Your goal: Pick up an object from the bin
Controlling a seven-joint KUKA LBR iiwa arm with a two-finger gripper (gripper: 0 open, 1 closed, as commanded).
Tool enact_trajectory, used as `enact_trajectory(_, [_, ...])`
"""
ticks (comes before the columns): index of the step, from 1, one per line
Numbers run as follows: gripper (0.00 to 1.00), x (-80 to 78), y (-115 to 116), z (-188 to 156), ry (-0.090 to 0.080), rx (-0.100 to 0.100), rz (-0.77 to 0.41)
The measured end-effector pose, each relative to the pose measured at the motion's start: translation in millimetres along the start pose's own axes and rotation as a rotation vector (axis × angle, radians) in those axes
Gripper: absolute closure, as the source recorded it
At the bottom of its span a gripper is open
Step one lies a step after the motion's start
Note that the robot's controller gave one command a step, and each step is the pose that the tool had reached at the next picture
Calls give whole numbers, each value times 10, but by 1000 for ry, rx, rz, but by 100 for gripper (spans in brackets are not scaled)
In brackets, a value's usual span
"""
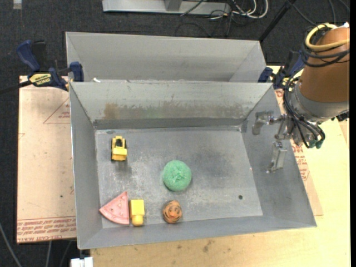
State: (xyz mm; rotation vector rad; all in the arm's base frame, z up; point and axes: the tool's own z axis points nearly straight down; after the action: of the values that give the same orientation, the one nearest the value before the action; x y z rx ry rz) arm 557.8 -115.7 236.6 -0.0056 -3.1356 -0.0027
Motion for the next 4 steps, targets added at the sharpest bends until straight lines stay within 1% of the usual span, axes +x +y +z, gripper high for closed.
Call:
enact_trajectory(1, [0,-12,6,-49,-8,2,-3])
enact_trajectory(2, [0,58,146,-96,-7,2,-35])
enact_trajectory(3, [0,87,270,-96,-8,1,-135])
enact_trajectory(4, [0,246,888,82,-8,1,-17])
